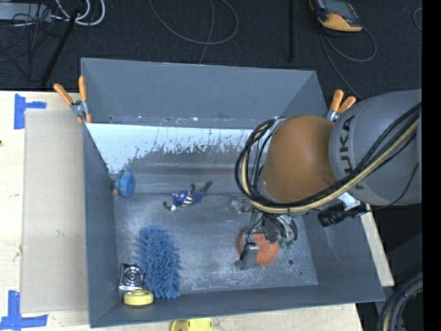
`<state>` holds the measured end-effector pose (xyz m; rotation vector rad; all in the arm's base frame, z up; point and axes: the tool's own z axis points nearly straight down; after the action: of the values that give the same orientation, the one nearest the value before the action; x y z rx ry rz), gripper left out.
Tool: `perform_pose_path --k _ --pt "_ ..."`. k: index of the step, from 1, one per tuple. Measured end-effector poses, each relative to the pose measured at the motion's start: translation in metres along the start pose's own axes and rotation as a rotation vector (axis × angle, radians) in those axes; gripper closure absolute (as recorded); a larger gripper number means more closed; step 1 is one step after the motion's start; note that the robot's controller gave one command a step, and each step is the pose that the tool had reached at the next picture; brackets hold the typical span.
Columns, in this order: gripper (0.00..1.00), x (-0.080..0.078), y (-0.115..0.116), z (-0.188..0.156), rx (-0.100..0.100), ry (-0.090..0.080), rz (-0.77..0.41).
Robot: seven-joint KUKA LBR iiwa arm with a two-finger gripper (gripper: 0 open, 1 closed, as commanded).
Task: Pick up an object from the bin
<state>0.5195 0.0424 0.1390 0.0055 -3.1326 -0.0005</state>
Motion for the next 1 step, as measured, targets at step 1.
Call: perform_pose_path --k 1 --pt "0.00 -0.0018 -0.0001 -0.0040 0.000 -0.007 0.001"
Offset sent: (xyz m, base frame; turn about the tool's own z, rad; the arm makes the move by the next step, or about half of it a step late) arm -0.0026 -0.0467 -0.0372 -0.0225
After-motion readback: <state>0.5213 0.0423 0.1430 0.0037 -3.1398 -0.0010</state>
